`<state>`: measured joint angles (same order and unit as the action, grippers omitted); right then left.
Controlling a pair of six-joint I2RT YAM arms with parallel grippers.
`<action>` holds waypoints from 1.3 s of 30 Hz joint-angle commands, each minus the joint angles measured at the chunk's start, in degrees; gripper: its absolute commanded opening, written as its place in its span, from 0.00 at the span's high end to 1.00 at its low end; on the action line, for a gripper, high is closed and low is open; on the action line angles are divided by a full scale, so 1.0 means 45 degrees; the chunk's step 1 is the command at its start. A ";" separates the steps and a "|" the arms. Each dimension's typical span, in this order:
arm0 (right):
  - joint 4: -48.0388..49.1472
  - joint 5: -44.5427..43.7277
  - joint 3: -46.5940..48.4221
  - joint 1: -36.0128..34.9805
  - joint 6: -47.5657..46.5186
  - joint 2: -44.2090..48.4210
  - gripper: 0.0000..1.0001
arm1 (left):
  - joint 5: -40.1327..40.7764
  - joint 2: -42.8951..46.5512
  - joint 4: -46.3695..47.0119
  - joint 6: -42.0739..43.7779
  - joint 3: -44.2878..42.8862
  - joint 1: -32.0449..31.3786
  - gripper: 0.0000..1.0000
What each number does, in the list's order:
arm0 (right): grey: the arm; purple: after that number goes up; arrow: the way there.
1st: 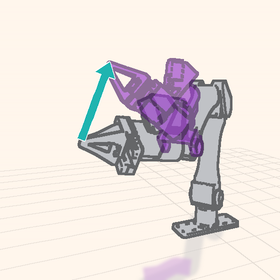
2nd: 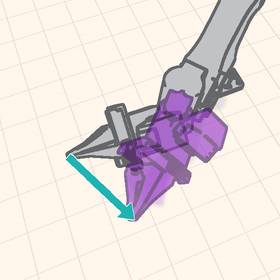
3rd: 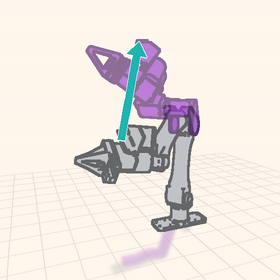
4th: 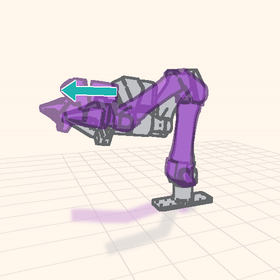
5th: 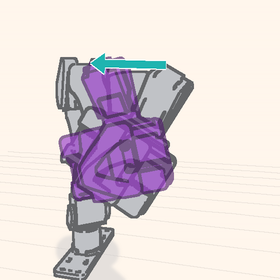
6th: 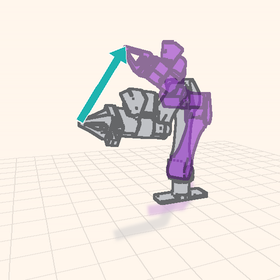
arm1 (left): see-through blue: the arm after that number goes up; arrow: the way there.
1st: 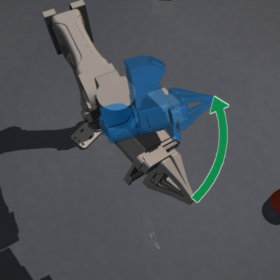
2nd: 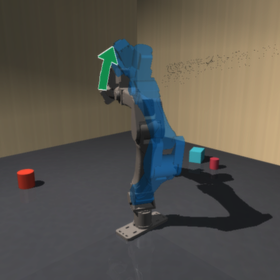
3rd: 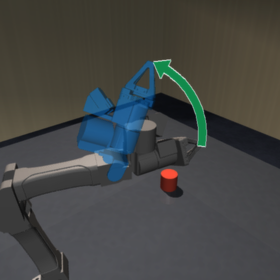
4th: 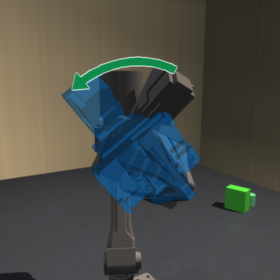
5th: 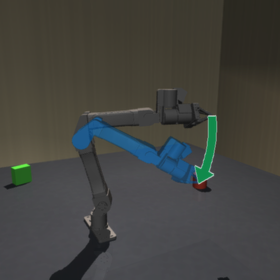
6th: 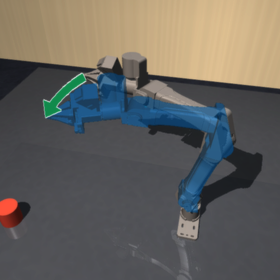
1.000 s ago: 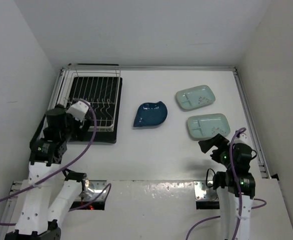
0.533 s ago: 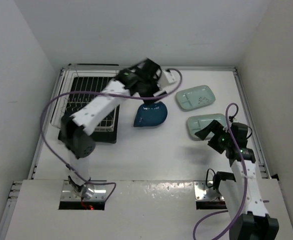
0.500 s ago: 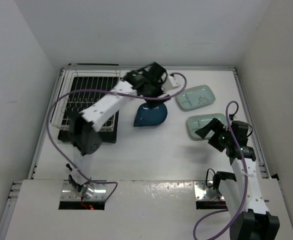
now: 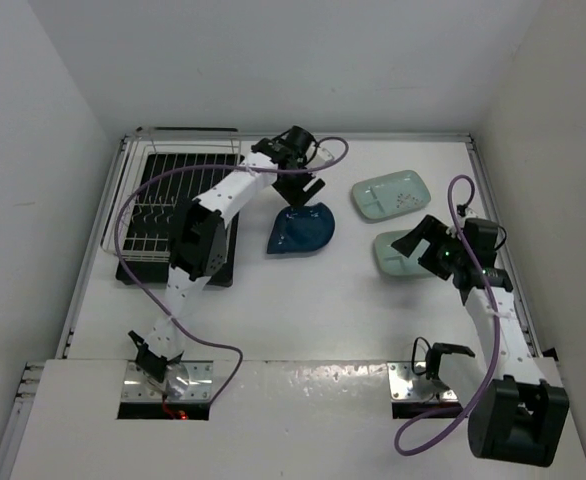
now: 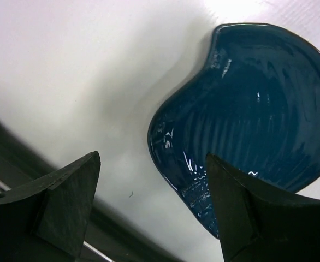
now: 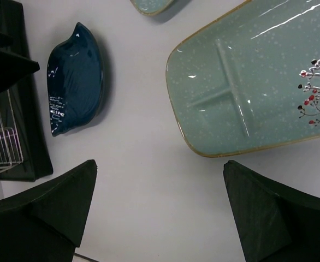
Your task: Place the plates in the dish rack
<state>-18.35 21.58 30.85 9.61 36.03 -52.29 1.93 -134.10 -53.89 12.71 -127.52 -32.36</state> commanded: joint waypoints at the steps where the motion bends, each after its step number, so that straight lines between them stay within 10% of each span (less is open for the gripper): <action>1: 0.1304 0.0223 0.0448 -0.0181 0.0137 -0.0605 0.04 | -0.1735 -0.0219 0.0335 -0.0774 0.0544 0.0549 0.18; 12: 0.2144 -0.0284 0.1249 -0.0982 0.0255 -0.2265 0.04 | -0.4453 -0.1000 0.0335 -0.0910 0.1522 0.1058 0.46; 19: 0.2066 -0.0733 0.1542 -0.1256 0.0235 -0.2422 0.04 | -0.4375 -0.1469 0.0217 -0.1028 0.1640 0.1449 1.00; 39: 0.2144 -0.1417 0.1055 -0.1315 0.0860 -0.0998 0.04 | -0.2622 0.5421 0.0862 -0.2981 -0.0076 0.2753 1.00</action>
<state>-11.42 16.47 35.90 3.97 39.24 -58.70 -13.52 -118.50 -53.15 2.13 -122.78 -23.57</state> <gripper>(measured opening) 0.963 0.054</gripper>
